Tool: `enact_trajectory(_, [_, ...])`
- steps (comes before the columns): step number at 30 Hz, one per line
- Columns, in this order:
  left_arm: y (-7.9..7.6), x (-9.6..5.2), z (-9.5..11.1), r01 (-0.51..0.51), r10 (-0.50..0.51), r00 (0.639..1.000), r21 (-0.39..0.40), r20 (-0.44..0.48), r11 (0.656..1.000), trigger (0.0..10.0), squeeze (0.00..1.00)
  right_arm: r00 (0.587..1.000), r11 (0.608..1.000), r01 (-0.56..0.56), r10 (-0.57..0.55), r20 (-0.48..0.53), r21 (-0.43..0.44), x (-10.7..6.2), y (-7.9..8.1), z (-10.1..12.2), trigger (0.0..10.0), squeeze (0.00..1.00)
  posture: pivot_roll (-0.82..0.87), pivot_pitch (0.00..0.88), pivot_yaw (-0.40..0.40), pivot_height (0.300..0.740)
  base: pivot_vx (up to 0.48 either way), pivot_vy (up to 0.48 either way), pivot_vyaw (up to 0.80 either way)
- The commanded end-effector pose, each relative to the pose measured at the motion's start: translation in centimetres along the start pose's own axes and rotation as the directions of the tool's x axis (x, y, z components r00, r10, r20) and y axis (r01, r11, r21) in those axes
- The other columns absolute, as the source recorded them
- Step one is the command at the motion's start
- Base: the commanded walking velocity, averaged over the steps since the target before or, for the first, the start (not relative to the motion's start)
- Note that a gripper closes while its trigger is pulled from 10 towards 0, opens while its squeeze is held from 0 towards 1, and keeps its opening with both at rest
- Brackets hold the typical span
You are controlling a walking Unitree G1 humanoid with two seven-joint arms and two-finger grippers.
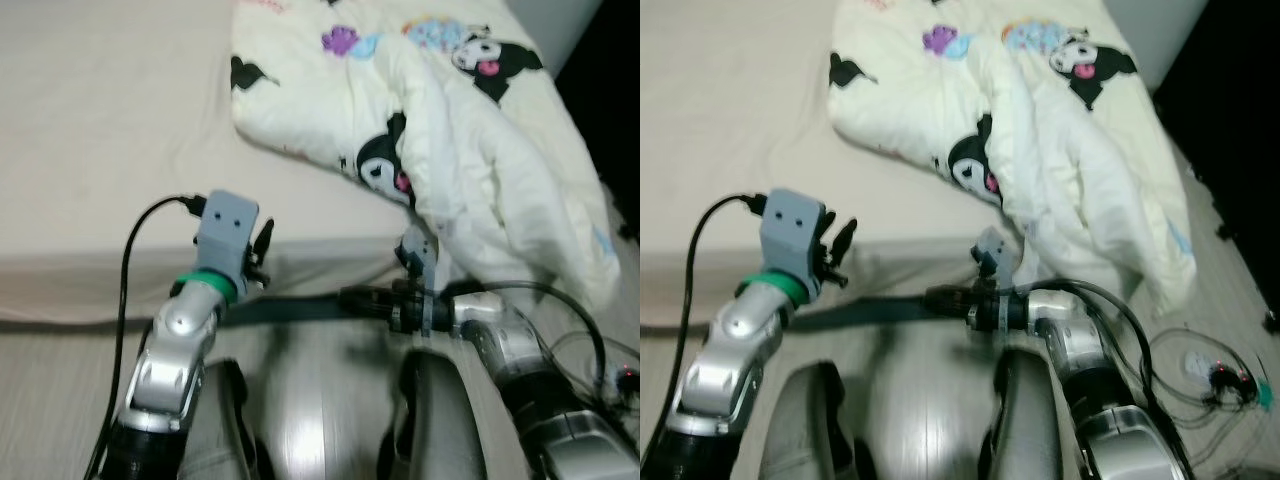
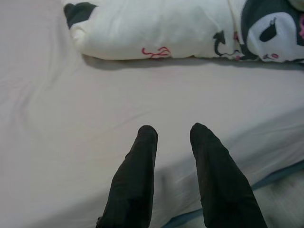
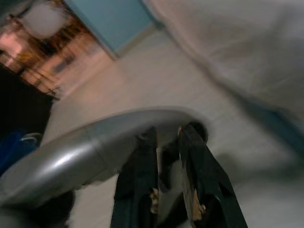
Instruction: Clean up the room
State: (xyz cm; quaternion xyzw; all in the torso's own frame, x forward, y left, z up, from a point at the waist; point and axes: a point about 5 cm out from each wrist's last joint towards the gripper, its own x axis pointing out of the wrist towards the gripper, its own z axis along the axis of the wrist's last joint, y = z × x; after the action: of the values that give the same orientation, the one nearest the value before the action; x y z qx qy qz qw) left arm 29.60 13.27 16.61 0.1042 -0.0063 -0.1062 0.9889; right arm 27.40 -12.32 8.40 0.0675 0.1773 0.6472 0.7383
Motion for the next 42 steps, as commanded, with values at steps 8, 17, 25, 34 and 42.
enact_trajectory(8, [-0.1, 0.0, -0.6, 0.01, -0.01, 0.999, 0.0, -0.032, 1.0, 10.0, 0.0, 0.888, 0.858, 0.435, -0.361, 0.283, -0.272, -2.8, -1.9, 6.1, 10.0, 0.0, 0.03, 0.151, 0.086, 0.417, 0.0, 0.0, 0.0])
enact_trajectory(17, [-0.5, -0.3, -0.6, 0.038, -0.038, 0.998, 0.005, -0.042, 0.999, 10.0, 0.0, 0.391, 0.405, 0.907, -0.706, 0.591, -0.117, -10.5, -5.7, 12.8, 10.0, 1.0, 0.06, 0.181, 0.112, 0.417, 0.0, 0.0, 0.0])
enact_trajectory(25, [0.0, -1.7, -1.0, 0.031, -0.029, 0.997, 0.019, -0.078, 0.999, 10.0, 0.0, 0.2, 0.266, 0.962, -0.843, 0.5, 0.064, -12.8, -8.2, 12.8, 10.0, 0.0, 0.11, 0.24, 0.12, 0.417, 0.0, 0.0, 0.0])
enact_trajectory(34, [0.4, -3.5, -1.5, 0.02, -0.016, 0.992, 0.03, -0.126, 0.999, 10.0, 0.0, 0.062, 0.138, 0.977, -0.914, 0.401, 0.164, -14.2, -9.2, 12.0, 10.0, 0.0, 0.16, 0.307, 0.127, 0.417, 0.0, 0.0, 0.0])
enact_trajectory(42, [1.2, -4.3, -1.3, -0.003, 0.009, 0.989, 0.042, -0.145, 0.999, 10.0, 0.0, 0.499, 0.528, 0.849, -0.804, 0.325, 0.002, -6.2, -9.5, 11.8, 10.0, 0.0, 0.19, 0.313, 0.125, 0.417, 0.0, 0.0, 0.0])
